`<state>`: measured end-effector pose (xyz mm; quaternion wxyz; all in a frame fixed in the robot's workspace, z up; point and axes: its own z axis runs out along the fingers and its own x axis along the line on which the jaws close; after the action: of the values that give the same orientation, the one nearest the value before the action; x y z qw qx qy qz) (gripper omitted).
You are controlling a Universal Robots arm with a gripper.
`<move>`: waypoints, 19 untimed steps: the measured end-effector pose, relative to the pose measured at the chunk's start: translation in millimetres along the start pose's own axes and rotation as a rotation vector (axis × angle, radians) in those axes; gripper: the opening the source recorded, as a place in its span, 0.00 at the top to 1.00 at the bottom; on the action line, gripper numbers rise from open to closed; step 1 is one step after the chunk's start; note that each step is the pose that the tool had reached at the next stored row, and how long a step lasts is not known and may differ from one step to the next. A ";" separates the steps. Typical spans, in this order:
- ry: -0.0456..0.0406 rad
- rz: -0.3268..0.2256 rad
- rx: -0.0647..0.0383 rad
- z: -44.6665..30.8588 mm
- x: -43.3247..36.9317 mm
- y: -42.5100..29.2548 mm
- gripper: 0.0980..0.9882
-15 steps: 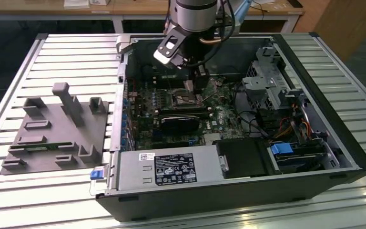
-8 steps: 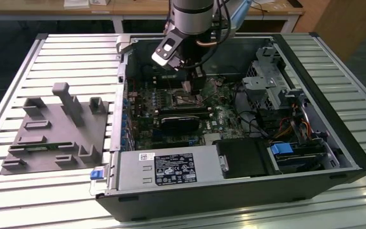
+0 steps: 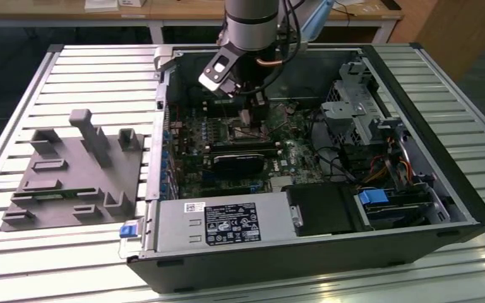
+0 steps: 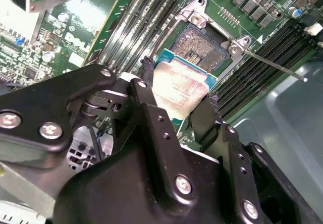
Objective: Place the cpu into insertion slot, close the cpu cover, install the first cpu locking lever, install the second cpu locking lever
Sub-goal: 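Place the cpu into insertion slot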
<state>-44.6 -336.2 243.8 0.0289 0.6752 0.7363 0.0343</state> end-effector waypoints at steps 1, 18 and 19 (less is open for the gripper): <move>0.0001 0.000 0.000 1.6 0.3 -0.3 0.51; -0.0016 0.018 0.000 21.1 5.1 -7.2 0.51; -0.0018 0.020 0.000 21.9 5.5 -7.9 0.51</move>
<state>-51.0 -331.2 221.2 0.0292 0.6826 0.7294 0.0340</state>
